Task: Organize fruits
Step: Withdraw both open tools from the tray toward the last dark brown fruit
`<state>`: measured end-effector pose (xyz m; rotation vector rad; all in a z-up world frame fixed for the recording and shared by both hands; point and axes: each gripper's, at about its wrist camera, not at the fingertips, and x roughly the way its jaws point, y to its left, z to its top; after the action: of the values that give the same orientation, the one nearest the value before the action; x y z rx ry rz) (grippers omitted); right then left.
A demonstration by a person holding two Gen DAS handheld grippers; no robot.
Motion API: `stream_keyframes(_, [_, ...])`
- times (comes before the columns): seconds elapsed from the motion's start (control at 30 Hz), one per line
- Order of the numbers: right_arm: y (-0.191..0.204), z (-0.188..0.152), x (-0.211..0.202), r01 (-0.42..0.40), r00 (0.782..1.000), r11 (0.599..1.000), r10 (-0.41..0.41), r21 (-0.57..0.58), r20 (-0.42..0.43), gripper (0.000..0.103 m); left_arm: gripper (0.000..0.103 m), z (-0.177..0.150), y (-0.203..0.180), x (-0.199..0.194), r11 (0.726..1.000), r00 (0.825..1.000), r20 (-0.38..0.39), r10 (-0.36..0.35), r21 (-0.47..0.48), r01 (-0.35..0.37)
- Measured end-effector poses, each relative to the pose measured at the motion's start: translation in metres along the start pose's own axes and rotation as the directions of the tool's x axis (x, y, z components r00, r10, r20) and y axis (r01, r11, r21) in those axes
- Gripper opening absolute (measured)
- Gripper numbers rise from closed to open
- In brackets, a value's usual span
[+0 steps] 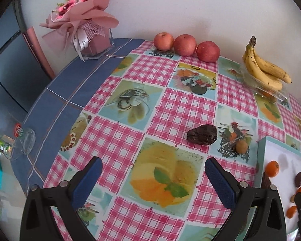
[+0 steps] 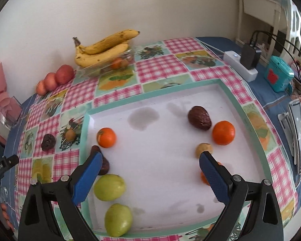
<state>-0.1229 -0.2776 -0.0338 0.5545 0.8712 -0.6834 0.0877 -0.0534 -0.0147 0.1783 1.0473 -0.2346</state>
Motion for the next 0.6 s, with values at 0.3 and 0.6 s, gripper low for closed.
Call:
stream_keyframes(0.3, [0.022,0.002,0.001,-0.007,1.0,0.998,0.008,-0.066,0.013,0.097,0.103,0.016,0.008,0.008,0.998,0.998,-0.007,-0.06,-0.028,0.06])
stream_keyframes(0.6, [0.053,0.016,0.016,-0.001,1.0,0.991,0.004,-0.134,0.021,0.097,0.103,0.026,0.011,0.034,0.997,0.995,-0.068,-0.069,-0.049,0.066])
